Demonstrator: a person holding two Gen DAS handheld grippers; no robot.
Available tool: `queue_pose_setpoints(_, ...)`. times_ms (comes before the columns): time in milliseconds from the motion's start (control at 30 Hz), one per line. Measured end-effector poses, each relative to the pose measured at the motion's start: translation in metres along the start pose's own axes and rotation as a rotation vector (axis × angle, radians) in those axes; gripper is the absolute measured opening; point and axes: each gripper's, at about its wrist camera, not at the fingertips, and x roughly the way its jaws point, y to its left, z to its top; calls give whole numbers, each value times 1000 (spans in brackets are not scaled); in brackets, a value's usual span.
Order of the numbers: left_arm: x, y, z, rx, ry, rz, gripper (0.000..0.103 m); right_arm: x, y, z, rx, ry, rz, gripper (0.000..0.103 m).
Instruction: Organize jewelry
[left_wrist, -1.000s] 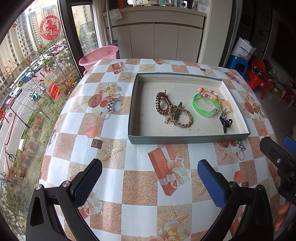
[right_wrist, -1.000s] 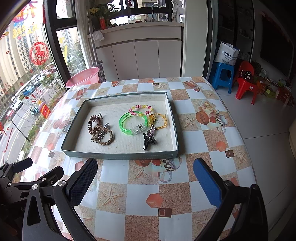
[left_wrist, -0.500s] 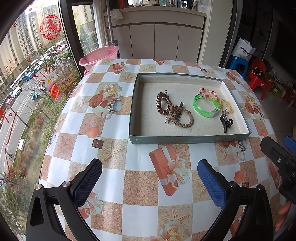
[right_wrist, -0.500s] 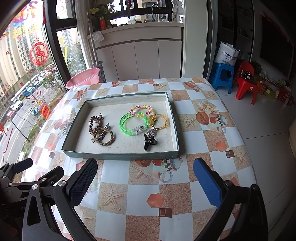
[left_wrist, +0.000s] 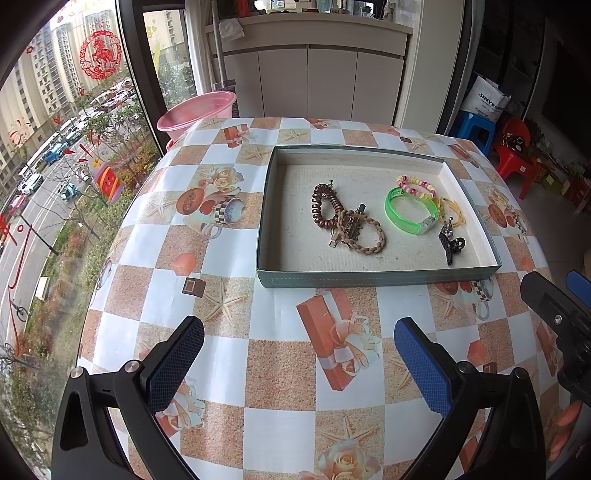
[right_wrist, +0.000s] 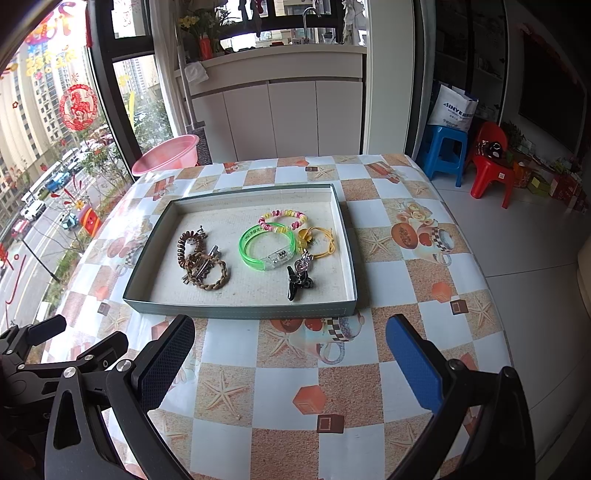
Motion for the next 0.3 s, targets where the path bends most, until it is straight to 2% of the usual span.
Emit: queue_pose_setpoints(300, -2, 0, -1, -5, -16, -1, 103, -2, 0, 0, 4, -4, -1, 103)
